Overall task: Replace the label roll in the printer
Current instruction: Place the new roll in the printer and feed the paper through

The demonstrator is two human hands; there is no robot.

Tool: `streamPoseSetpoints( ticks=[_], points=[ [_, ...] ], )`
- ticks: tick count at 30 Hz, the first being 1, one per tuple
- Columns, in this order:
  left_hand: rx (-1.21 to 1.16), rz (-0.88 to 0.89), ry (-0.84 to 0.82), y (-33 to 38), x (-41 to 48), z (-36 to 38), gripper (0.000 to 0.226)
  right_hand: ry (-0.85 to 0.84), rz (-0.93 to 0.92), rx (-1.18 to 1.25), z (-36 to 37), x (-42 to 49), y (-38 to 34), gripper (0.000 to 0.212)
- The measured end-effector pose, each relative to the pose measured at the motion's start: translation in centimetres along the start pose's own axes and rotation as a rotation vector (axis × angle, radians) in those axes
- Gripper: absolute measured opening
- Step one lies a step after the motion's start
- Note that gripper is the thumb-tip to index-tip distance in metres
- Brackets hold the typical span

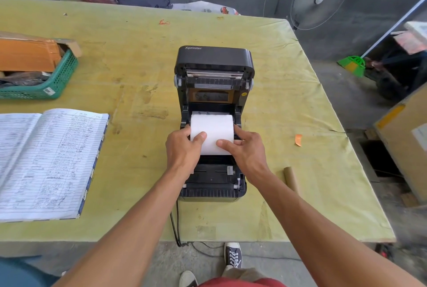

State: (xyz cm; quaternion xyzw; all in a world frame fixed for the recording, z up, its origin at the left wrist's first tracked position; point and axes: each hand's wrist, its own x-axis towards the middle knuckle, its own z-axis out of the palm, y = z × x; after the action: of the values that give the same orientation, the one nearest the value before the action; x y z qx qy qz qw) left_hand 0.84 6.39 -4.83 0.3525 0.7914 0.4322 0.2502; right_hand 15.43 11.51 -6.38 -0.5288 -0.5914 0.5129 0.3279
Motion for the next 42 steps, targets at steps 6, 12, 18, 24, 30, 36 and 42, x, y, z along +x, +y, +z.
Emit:
streamPoseSetpoints(
  ticks=[6,12,18,24,30,36,42],
  points=[
    [-0.021,-0.054,-0.057,-0.3,0.1,-0.5,0.043,0.025,-0.022,-0.121,0.5,0.1,0.0,0.047],
    [0.062,-0.067,-0.096,-0.8,0.4,-0.5,0.043,0.029,-0.047,-0.328,0.1,0.7,-0.3,0.064],
    [0.274,0.083,-0.077,-0.1,2.0,-1.2,0.081,-0.018,-0.124,-0.551,-0.1,1.4,-1.0,0.088],
    [0.357,0.13,-0.312,1.4,5.1,-2.3,0.077,-0.152,-0.227,-0.803,-0.4,2.7,-3.4,0.079],
    [0.467,0.193,-0.376,2.3,6.3,-2.5,0.082,-0.187,-0.231,-0.895,-0.2,3.9,-4.7,0.087],
    [0.698,0.375,-0.43,3.0,5.9,-2.3,0.087,-0.208,-0.249,-0.941,-0.1,3.4,-4.1,0.089],
    [0.804,0.585,-0.179,0.0,3.1,-1.5,0.086,-0.093,-0.507,-1.044,0.2,1.2,-2.5,0.075]
  ],
)
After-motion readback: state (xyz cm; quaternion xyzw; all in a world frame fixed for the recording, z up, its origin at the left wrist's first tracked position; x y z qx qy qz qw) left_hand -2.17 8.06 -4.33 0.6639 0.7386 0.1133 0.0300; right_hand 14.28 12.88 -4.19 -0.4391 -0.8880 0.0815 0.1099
